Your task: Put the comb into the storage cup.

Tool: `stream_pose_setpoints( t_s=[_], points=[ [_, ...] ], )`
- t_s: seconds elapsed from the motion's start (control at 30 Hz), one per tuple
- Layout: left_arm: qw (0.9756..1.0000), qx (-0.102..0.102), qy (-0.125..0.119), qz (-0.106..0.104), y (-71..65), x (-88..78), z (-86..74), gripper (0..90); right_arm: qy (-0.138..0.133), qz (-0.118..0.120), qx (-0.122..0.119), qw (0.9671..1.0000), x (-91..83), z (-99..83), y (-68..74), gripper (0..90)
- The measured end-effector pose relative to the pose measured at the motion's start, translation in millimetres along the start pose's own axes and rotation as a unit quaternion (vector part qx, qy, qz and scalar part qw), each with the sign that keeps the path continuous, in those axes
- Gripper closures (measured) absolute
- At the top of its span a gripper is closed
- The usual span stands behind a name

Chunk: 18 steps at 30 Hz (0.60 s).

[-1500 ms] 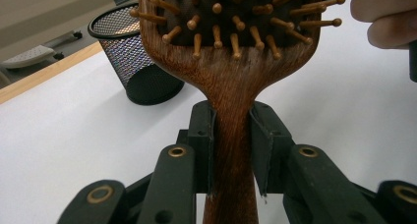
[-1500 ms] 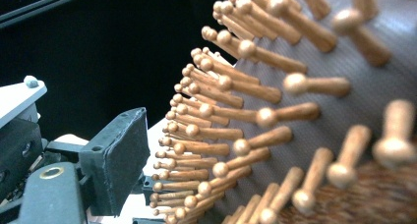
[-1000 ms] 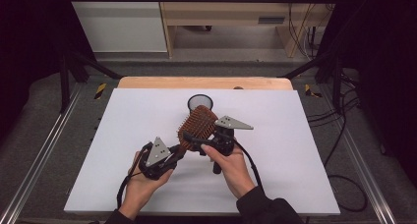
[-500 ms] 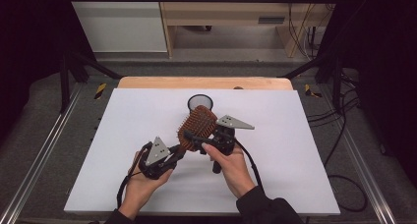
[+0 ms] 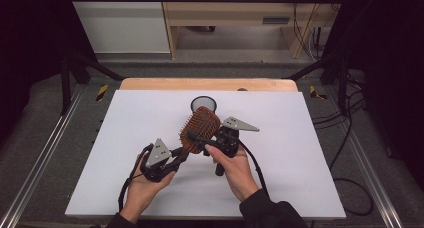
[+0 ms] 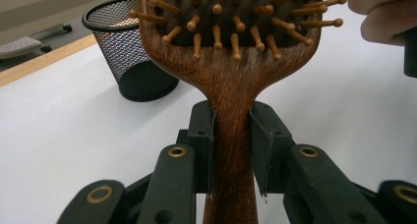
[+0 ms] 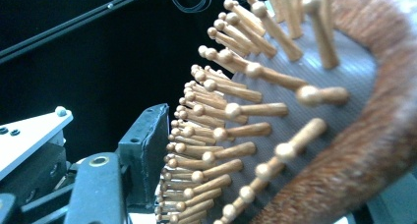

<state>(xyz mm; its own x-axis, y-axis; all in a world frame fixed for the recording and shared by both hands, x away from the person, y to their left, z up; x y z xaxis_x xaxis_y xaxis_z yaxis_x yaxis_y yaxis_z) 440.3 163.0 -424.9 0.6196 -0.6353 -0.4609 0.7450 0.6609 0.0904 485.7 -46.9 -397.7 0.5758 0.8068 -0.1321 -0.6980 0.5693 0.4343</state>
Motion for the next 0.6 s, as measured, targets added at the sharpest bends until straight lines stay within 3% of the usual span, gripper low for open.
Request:
stream_pose_setpoints(
  t_s=[0.6],
  points=[
    [1.0, -0.003, -0.002, 0.0, 0.1, 0.2, -0.9, 72.9, -0.011, 0.007, 0.009, 0.9999, -0.9, 0.8, 4.0, 45.3]
  ],
)
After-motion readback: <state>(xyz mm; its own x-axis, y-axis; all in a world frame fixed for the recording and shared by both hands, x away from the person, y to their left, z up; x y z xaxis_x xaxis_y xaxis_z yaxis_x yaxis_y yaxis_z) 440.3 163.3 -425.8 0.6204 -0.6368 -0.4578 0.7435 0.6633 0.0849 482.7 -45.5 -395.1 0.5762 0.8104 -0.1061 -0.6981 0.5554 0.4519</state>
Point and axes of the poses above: each handheld gripper's, and its own axes: x roughly forward along the jaws, z roughly out of its top, y roughly to its left, the point moved 1 cm from there along x, roughly forward along the jaws
